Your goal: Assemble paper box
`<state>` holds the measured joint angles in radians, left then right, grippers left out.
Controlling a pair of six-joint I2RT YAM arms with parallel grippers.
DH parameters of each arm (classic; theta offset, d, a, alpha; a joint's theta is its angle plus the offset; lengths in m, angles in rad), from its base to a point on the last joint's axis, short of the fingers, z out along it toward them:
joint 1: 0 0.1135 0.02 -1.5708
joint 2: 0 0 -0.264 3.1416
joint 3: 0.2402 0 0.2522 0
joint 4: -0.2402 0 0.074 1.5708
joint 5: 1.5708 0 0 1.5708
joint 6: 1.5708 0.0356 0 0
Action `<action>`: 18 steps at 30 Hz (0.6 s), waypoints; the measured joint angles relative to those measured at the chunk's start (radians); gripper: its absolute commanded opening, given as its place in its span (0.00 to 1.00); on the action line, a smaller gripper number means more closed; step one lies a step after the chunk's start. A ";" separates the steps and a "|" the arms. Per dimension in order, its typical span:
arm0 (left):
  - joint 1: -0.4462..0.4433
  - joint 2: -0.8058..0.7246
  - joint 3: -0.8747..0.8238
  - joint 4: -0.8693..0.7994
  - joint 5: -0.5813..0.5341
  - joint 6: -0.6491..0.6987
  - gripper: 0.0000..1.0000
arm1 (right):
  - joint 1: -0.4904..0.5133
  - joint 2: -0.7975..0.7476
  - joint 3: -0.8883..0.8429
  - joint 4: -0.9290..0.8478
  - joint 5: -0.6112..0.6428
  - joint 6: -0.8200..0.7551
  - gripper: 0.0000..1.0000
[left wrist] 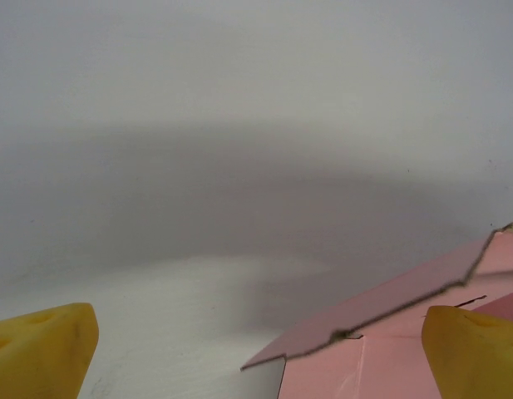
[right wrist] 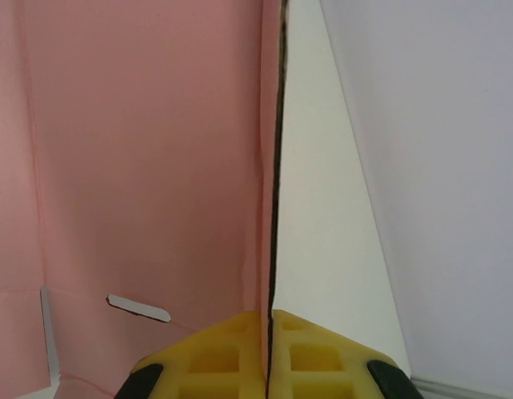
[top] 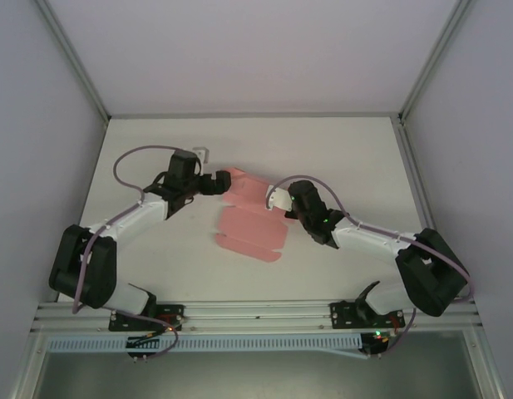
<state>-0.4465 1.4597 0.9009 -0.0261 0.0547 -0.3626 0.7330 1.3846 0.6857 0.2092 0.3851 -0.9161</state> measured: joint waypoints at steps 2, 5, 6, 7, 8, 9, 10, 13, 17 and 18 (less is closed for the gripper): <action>0.000 0.010 0.000 0.009 0.013 0.008 1.00 | 0.000 0.000 0.000 0.000 0.000 0.001 0.00; 0.000 0.034 0.000 0.019 0.041 0.014 1.00 | 0.000 0.000 0.000 -0.001 0.000 0.004 0.00; 0.000 0.043 0.000 0.023 0.052 0.015 1.00 | 0.000 0.001 0.000 -0.001 0.000 0.004 0.00; -0.002 0.050 0.000 0.027 0.060 0.015 1.00 | 0.000 0.002 0.000 -0.002 0.000 0.005 0.00; -0.005 0.055 0.000 0.034 0.067 0.014 0.99 | 0.000 0.003 0.001 -0.004 0.001 0.007 0.00; -0.008 0.060 0.000 0.042 0.071 0.014 1.00 | 0.000 0.006 0.002 -0.006 0.002 0.009 0.00; -0.013 0.062 0.000 0.051 0.074 0.014 1.00 | 0.001 0.011 0.003 -0.006 0.005 0.011 0.00; -0.033 0.072 0.000 0.079 0.080 0.006 1.00 | 0.009 0.023 0.011 -0.005 0.006 0.024 0.00; -0.065 0.108 0.012 0.104 0.057 -0.014 1.00 | 0.032 0.032 0.015 -0.022 0.010 0.031 0.00; -0.074 0.115 0.017 0.105 0.040 -0.021 1.00 | 0.033 0.038 0.015 -0.025 0.015 0.034 0.00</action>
<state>-0.5201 1.5745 0.9180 0.0792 0.0952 -0.3832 0.7662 1.4223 0.7006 0.1841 0.4000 -0.8822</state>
